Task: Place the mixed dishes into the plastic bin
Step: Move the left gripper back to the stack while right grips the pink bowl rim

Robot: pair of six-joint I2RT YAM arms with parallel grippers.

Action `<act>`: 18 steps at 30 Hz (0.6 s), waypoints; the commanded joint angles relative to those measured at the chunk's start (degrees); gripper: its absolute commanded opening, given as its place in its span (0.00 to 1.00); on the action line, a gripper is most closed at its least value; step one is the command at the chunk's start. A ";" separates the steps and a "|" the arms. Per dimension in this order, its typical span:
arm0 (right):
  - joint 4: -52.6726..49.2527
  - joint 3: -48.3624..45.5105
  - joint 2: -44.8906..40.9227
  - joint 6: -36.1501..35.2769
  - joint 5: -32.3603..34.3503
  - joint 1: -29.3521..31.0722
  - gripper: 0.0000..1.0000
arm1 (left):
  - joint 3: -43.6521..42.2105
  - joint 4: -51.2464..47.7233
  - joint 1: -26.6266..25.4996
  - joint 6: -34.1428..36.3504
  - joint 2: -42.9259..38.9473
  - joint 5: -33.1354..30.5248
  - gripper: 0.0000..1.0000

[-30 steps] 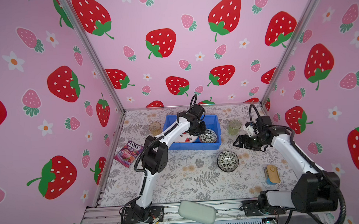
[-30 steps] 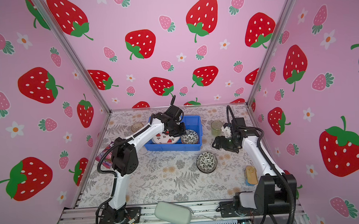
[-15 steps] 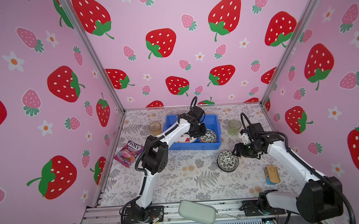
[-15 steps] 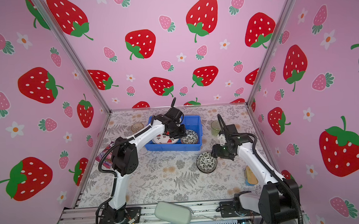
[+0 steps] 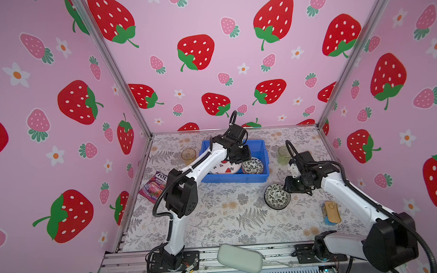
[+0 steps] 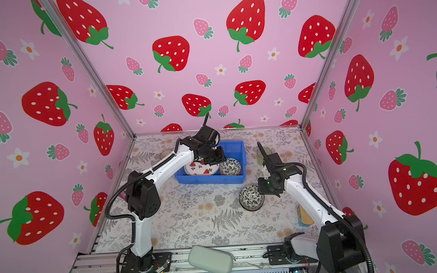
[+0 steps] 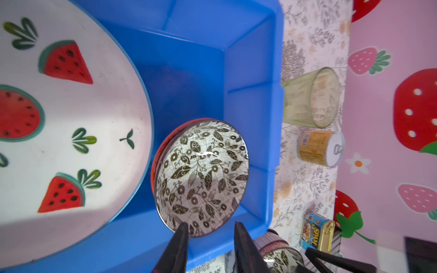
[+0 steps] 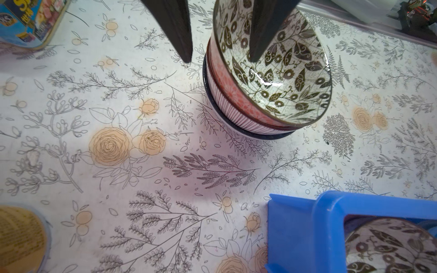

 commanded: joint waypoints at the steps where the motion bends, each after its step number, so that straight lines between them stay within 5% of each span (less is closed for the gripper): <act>1: -0.71 -1.23 0.66 0.44 1.77 0.47 0.39 | -1.88 0.06 -0.50 0.20 -3.79 0.22 0.36; 18: 0.22 -2.25 0.56 0.35 1.69 1.69 0.18 | -24.87 8.50 -2.92 -8.19 -20.14 -2.24 0.38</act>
